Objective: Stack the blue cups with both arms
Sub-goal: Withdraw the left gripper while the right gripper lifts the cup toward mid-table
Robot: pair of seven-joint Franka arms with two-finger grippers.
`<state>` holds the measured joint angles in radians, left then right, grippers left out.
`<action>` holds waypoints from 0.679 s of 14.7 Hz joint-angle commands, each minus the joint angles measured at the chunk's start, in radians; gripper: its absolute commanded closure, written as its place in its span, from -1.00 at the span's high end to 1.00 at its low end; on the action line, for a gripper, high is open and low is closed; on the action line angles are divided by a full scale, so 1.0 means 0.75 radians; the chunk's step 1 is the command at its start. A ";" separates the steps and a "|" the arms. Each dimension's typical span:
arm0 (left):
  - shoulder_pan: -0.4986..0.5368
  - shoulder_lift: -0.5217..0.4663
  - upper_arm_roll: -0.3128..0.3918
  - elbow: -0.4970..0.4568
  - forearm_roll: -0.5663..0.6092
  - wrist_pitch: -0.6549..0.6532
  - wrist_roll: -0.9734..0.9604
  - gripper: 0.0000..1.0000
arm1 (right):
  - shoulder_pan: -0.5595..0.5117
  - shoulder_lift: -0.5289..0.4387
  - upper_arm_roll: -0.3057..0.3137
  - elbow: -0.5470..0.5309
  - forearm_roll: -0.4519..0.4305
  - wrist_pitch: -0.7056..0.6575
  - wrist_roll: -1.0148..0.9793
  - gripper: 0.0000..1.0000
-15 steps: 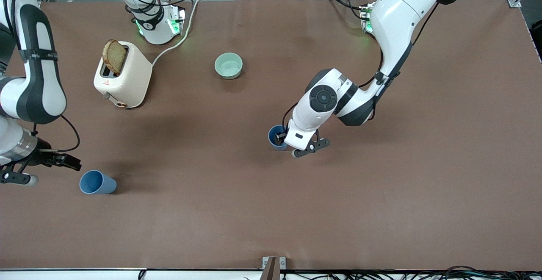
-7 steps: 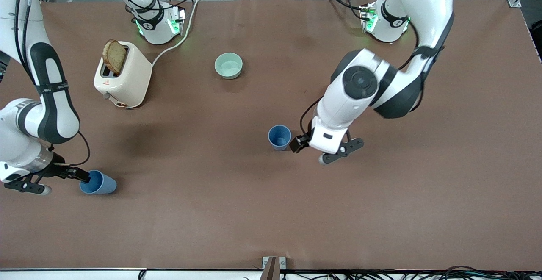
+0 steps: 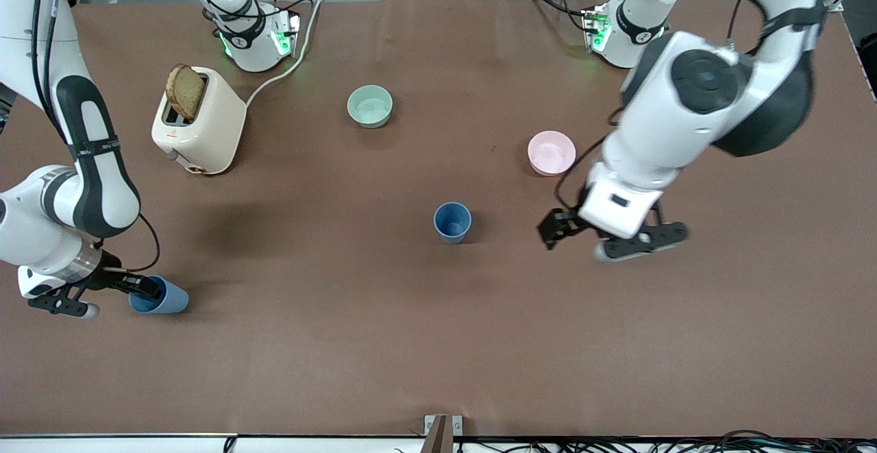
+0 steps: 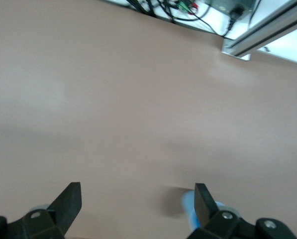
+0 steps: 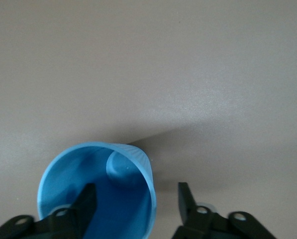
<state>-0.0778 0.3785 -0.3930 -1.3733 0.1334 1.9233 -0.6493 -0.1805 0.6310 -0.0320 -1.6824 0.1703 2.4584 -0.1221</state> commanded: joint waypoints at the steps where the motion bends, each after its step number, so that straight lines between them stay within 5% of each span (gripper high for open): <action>1: 0.118 -0.120 -0.008 -0.012 0.006 -0.144 0.270 1.00 | -0.011 0.010 0.010 0.010 0.020 0.009 -0.017 0.16; 3: 0.195 -0.187 -0.012 -0.014 -0.006 -0.224 0.413 1.00 | -0.019 0.008 0.010 0.020 0.020 0.007 -0.017 -0.19; 5: 0.251 -0.275 -0.012 -0.016 -0.035 -0.292 0.438 1.00 | -0.021 0.008 0.010 0.026 0.025 0.007 -0.007 -0.85; 7: 0.273 -0.333 0.007 -0.026 -0.041 -0.378 0.497 1.00 | -0.019 0.005 0.010 0.030 0.073 -0.001 0.001 -0.97; 10: 0.198 -0.504 0.206 -0.191 -0.136 -0.403 0.642 1.00 | -0.003 -0.019 0.008 0.024 0.080 -0.028 -0.001 -0.98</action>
<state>0.1091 0.1069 -0.3336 -1.3936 0.0934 1.6196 -0.2398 -0.1843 0.6350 -0.0321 -1.6651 0.2096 2.4573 -0.1210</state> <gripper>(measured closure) 0.000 0.956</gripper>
